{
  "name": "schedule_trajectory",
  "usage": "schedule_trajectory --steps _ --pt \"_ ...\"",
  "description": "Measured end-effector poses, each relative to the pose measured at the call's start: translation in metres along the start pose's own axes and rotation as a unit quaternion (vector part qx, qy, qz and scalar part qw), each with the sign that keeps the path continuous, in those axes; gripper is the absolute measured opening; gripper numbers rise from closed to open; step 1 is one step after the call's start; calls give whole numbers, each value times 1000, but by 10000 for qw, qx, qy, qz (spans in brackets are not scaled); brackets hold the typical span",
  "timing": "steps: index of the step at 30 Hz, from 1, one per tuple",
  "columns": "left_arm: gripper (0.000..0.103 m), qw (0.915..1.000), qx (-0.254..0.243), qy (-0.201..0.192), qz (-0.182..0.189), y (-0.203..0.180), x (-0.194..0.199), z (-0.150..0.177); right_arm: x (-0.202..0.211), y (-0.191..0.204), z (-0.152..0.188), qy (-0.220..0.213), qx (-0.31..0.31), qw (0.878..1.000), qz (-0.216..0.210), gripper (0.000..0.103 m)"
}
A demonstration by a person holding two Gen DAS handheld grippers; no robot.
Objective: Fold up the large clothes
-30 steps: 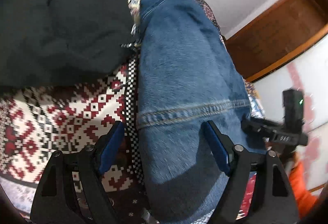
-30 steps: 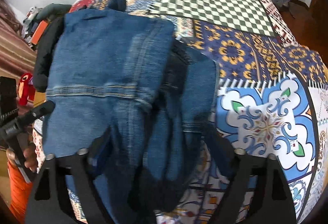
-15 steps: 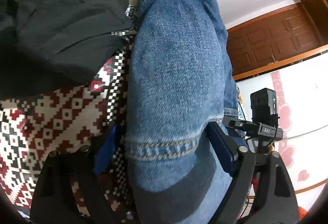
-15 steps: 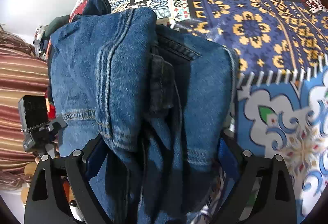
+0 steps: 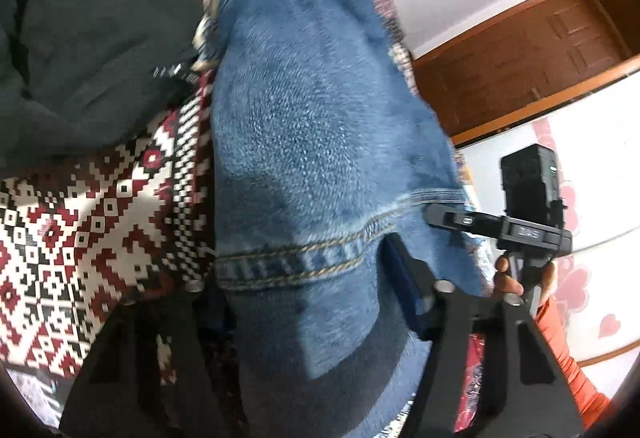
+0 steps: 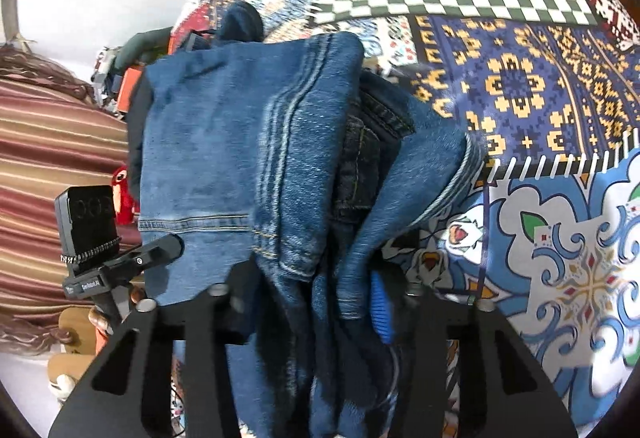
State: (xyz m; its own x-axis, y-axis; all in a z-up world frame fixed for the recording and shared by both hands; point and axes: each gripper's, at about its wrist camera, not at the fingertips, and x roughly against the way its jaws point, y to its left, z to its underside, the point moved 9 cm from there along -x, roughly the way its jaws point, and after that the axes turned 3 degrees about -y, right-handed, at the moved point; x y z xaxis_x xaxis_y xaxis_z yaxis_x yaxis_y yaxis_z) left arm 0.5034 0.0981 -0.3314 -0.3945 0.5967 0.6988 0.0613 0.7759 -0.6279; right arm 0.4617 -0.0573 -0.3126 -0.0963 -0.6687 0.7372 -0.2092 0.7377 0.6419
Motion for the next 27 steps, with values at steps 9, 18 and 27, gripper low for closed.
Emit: schedule_trajectory --steps 9,18,27 --pt "49 9950 -746 -598 -274 -67 59 7 47 68 10 -407 785 9961 32 29" --pt "49 9836 -944 -1496 -367 -67 171 -23 55 170 -25 -827 1579 9836 -269 29" --pt "49 9705 -777 -2149 -772 0 254 -72 -8 258 -74 -908 2068 9728 -518 29"
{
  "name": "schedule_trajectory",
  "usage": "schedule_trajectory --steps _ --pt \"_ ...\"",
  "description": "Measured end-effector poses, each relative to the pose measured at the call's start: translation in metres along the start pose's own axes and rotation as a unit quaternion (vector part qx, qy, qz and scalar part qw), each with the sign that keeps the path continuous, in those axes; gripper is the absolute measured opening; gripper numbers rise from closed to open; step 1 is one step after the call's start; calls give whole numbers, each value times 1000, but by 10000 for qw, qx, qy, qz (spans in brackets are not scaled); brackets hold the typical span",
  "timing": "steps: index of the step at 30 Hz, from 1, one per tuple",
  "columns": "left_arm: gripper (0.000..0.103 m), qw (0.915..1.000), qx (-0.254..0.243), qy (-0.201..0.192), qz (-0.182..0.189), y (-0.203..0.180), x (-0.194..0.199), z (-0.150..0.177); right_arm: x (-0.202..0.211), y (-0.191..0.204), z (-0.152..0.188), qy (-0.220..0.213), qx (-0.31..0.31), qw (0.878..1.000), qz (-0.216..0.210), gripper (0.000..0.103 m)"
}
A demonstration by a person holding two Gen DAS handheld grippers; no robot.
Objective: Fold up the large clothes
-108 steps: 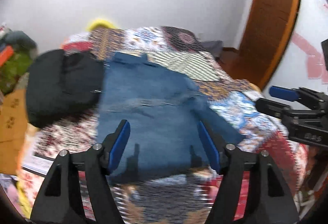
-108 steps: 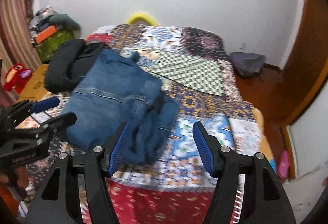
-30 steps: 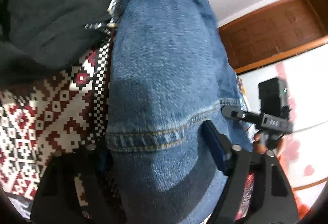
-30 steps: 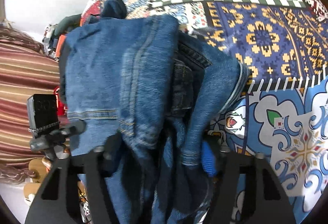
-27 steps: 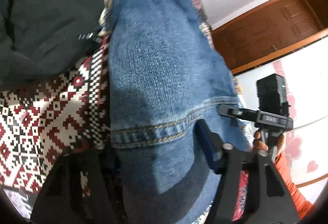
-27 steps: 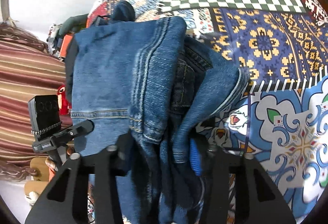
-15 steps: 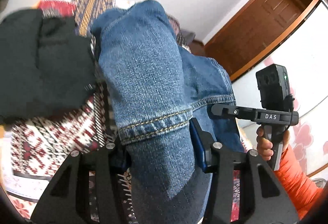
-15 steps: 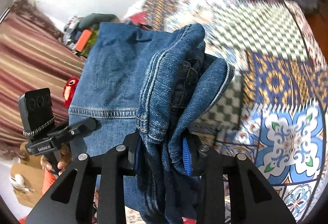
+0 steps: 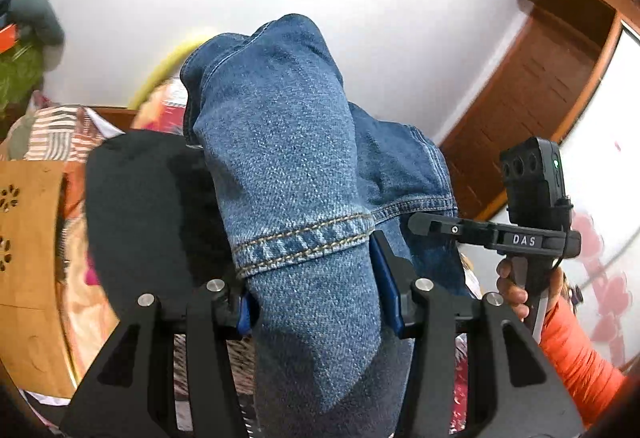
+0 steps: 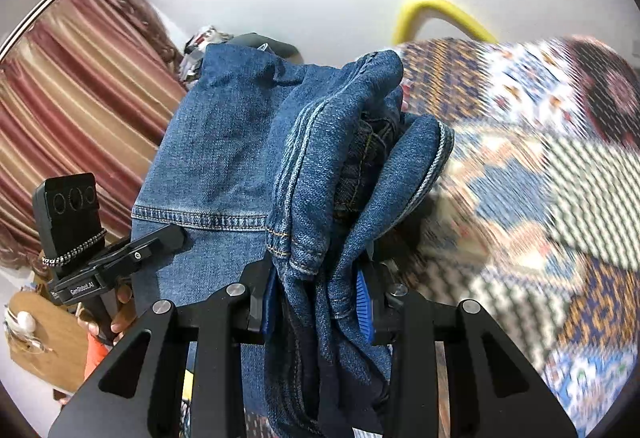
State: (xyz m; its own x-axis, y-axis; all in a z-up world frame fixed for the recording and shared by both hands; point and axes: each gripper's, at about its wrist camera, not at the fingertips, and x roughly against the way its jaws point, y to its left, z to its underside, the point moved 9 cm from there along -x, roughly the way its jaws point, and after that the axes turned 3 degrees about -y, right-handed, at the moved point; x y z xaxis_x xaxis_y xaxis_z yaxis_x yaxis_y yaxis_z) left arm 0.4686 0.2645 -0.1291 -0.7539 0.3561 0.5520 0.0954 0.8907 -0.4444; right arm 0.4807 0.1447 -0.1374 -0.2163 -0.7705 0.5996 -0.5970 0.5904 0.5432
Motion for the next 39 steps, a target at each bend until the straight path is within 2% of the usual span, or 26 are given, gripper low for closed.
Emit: schedule_trajectory --steps 4,8,11,13,15,18,22,25,26,28,31,35,39 --pt "49 9994 208 -35 -270 48 -5 -15 -56 9 -23 83 152 9998 97 29" --pt "49 9982 201 -22 -557 99 -33 -25 -108 -1 -34 56 177 9989 430 29" --pt "49 9939 498 362 -920 155 -63 -9 -151 -29 -26 277 -138 9967 753 29" --pt "52 9858 655 895 -1262 191 -88 17 -173 -54 -12 493 -243 9926 1079 30" --pt "58 9876 603 784 -1221 200 -90 25 -184 -69 -1 608 -194 9914 1145 36" --pt "68 9894 497 558 -1245 204 -88 27 -178 -75 1 541 4 9918 1160 45" --pt "68 9841 399 449 -1674 203 -75 24 -157 -71 2 439 -35 9908 1283 46" --pt "68 9806 260 376 -1904 191 -58 25 -143 -64 3 288 229 9865 1594 46" --pt "68 9794 208 357 -1976 200 -62 21 -137 -59 3 275 363 9847 1683 46" --pt "68 9733 31 291 -2278 193 -50 21 -131 -50 1 231 569 9821 1781 46" --pt "68 9631 -90 313 -2671 182 -35 23 -108 -28 -1 93 740 9830 1678 46" --pt "68 9637 -158 77 -2664 151 -4 17 -63 9 -8 -275 705 9881 1337 46" --pt "68 9694 -93 -432 -2413 103 49 5 -16 47 -7 -717 830 9877 1117 46"
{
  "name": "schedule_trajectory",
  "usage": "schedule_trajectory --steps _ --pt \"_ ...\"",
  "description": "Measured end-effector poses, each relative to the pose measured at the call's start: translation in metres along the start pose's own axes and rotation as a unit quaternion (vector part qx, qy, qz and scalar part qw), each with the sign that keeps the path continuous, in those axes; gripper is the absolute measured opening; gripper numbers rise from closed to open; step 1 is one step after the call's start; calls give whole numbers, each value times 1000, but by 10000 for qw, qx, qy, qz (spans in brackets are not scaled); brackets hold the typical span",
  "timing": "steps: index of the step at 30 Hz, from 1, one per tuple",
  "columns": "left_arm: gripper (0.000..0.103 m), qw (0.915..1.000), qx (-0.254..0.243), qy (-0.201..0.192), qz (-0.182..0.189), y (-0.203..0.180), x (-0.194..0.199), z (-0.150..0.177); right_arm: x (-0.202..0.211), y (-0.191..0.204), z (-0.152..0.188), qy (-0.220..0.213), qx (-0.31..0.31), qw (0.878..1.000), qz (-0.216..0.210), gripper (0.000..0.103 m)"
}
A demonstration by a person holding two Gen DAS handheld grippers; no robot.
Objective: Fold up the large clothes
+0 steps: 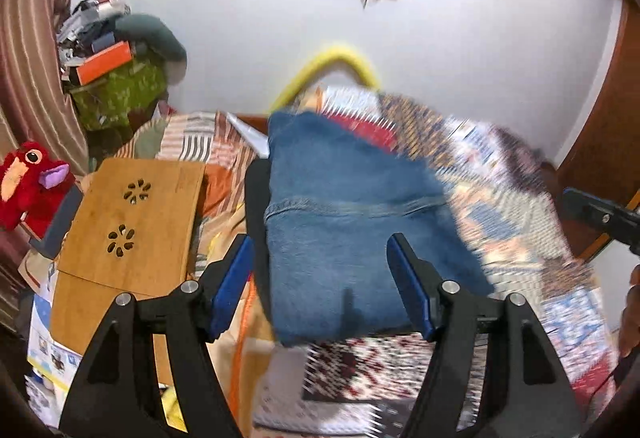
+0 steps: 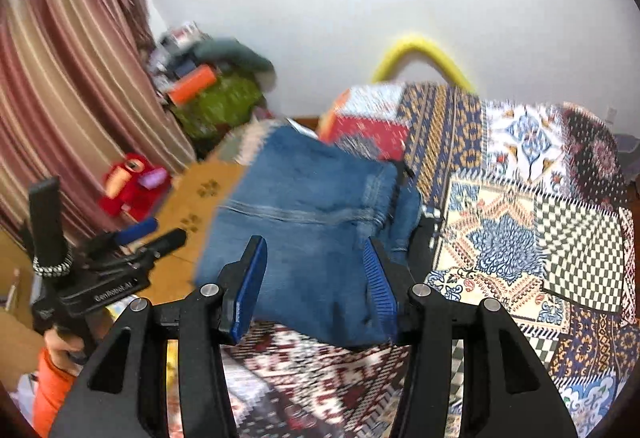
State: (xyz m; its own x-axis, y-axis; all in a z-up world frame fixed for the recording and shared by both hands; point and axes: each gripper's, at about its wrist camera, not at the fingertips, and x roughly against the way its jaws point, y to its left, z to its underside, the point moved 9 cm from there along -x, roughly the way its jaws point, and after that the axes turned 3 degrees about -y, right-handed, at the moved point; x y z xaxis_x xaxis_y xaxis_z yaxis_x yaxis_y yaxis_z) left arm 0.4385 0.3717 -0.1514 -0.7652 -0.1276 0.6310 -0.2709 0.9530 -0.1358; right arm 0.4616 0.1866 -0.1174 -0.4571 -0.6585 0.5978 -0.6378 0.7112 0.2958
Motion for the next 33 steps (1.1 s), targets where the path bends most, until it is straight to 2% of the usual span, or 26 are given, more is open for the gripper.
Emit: schedule_trajectory --steps 4,9,14,16,20,22,27,30,31,33 --pt "68 9979 100 -587 255 -21 77 -14 64 27 -8 -605 293 9977 -27 46" --pt "68 9892 156 -1309 639 -49 164 -11 133 58 -1 -1384 625 9883 -117 46" --pt "68 9784 -232 -1992 512 -78 232 9 192 82 20 -2033 655 9763 -340 46" --pt "68 9704 -403 -2367 255 -87 260 22 209 87 30 -2234 642 9719 -378 46" --pt "68 9545 -712 -2890 -165 -103 298 47 237 97 50 -2648 800 9606 -258 46" --pt "68 9490 -744 -3056 -206 -110 314 62 246 102 59 -2818 925 9549 -115 46" --pt "68 9433 -707 -3234 -258 -118 335 82 257 110 77 -2991 1062 9482 123 46" --pt "69 9429 -698 -3253 -182 -124 343 90 255 109 83 -2960 1141 9480 268 46" --pt "70 9425 -710 -3259 -222 -125 344 92 253 109 85 -2939 1153 9483 322 48" --pt "77 9415 -718 -3279 -281 -124 347 98 254 106 87 -2934 1163 9476 486 58"
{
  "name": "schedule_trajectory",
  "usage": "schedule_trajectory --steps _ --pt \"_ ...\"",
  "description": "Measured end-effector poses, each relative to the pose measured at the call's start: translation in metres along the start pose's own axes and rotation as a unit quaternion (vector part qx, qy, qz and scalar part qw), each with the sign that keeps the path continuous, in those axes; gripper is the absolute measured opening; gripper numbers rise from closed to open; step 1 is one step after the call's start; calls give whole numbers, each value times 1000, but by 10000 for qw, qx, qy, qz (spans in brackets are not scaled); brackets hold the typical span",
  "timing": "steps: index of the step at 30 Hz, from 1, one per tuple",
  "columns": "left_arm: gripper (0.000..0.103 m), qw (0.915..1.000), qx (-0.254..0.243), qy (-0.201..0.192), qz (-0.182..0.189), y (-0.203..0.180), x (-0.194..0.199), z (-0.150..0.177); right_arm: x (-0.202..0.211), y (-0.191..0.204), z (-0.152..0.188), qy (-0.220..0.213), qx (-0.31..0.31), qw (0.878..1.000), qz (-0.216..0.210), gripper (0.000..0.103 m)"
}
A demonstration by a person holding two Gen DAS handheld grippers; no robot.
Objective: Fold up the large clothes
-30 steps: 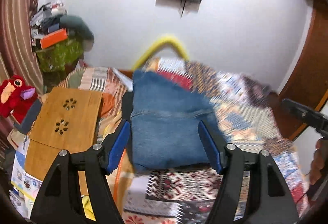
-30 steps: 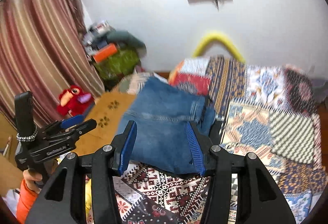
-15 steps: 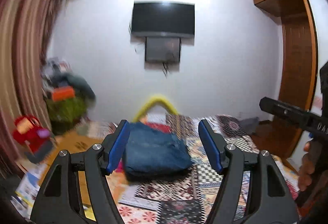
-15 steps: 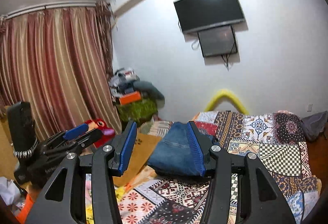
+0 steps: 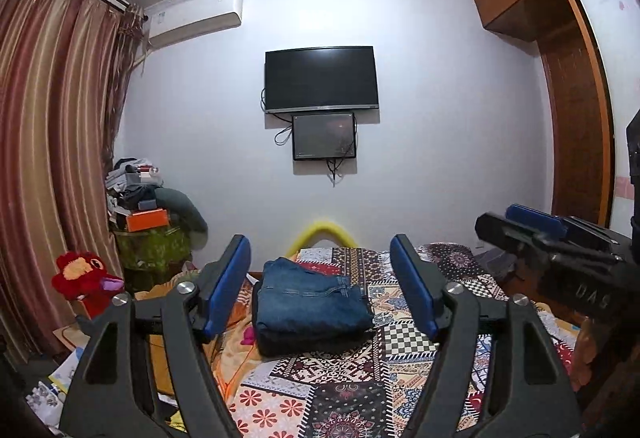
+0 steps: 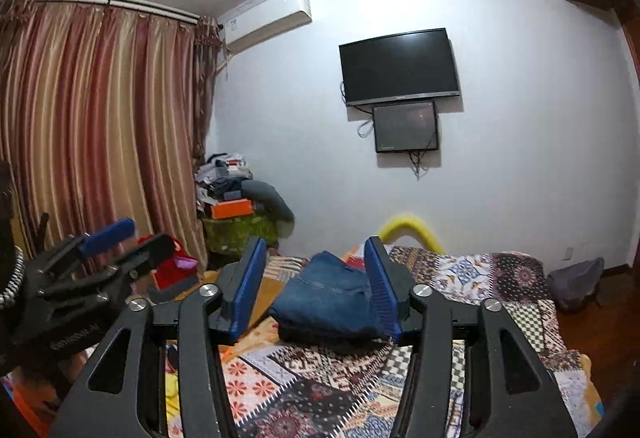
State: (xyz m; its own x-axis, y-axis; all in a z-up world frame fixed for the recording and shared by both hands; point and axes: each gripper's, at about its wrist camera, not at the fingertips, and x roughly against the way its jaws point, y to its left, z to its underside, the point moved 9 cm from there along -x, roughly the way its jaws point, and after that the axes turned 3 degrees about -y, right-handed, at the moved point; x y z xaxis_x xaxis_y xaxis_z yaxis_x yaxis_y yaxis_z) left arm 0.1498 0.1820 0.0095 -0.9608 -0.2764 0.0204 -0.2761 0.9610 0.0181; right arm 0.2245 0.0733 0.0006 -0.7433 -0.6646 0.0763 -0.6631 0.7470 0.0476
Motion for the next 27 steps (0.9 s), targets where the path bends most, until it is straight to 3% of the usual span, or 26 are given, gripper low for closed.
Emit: schedule_trajectory --steps 2,3,5,10,27 --pt "89 10000 12 -21 -80 -1 3 2 3 -4 0 -62 83 9997 221 75" --pt "96 9999 21 -37 -138 -2 6 2 3 -6 -1 -118 139 9992 345 78" --pt "100 9998 67 -73 -180 0 10 3 7 -7 -2 -149 225 9987 439 86" --pt "101 9997 123 -55 -188 -1 10 3 8 -10 -3 -100 268 9983 501 94" --pt "103 9992 256 15 -300 6 10 12 17 -9 10 3 219 9986 479 95"
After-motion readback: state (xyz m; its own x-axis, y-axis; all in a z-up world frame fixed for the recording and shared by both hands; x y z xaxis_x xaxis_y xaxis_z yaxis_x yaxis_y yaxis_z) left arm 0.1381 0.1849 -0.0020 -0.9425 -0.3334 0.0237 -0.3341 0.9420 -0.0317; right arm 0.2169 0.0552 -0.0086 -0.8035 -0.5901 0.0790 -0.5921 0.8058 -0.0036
